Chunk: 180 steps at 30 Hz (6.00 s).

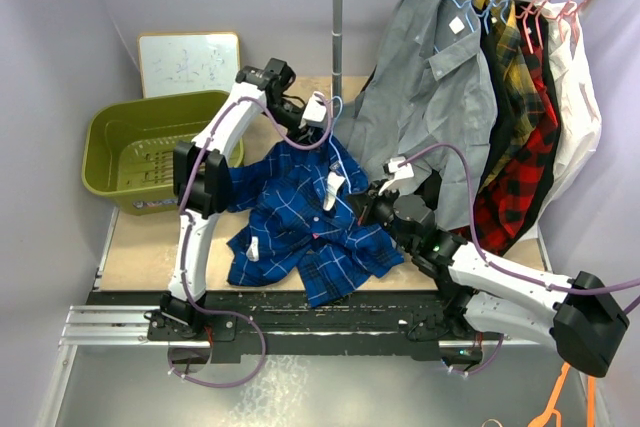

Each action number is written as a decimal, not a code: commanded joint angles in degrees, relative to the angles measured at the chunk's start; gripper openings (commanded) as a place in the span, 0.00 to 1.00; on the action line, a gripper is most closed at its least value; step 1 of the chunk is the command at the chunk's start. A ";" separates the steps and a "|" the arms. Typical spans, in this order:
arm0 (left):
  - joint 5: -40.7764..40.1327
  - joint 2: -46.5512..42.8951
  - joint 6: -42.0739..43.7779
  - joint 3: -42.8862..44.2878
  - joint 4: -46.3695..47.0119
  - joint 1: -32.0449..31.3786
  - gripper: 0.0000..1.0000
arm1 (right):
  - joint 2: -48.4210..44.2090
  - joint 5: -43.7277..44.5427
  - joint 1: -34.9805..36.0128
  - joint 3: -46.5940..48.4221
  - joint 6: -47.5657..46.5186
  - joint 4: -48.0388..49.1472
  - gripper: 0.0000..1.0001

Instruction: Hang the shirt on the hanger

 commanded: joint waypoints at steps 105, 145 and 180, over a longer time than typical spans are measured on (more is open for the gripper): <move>-52.86 -47.38 -8.61 -14.69 12.03 -2.93 0.00 | -16.03 -15.81 -12.10 15.15 -4.51 -28.79 0.00; -55.55 -52.76 -38.49 -26.08 33.54 -9.91 0.00 | 36.51 -20.97 -2.94 85.26 10.12 -36.39 0.00; -37.67 -57.74 -24.66 -27.49 16.31 -7.61 0.00 | -14.56 -18.30 -1.81 39.53 -62.32 -43.39 1.00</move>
